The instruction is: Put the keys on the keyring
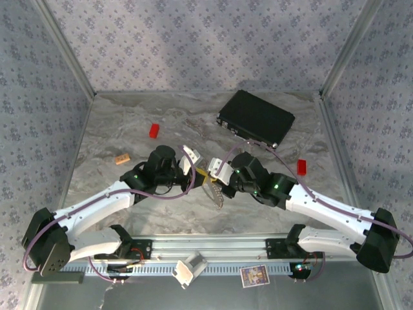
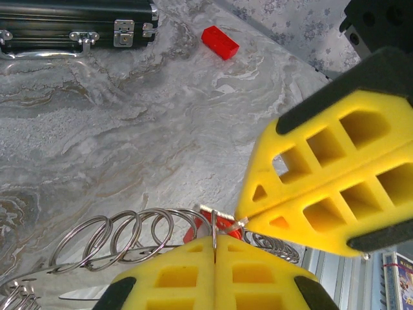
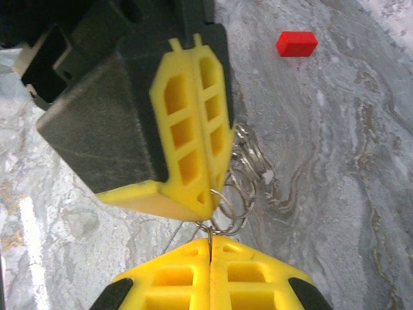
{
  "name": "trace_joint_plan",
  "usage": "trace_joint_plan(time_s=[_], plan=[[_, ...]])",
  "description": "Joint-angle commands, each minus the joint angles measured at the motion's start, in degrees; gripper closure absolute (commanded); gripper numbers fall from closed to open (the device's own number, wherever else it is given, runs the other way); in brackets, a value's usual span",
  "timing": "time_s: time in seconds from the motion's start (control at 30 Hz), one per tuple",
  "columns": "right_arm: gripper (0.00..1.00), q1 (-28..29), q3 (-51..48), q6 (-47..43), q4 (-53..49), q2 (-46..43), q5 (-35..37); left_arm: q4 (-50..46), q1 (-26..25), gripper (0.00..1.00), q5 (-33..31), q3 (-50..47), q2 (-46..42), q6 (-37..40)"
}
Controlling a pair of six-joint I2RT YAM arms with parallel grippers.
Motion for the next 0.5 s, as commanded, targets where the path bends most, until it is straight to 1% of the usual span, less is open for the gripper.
trace_joint_plan(time_s=[0.0,0.13,0.47], plan=[[1.00,-0.11,0.30,-0.86,0.79,-1.51,5.15,2.54,-0.35,1.00,1.19,1.55,-0.09,0.24],[1.00,-0.08,-0.40,-1.00,1.78,-2.77,5.38,2.53,-0.32,1.00,1.30,1.46,-0.17,0.25],[1.00,0.87,-0.11,-0.80,2.16,-0.85,2.12,2.87,-0.28,1.00,1.44,1.42,0.00,0.15]])
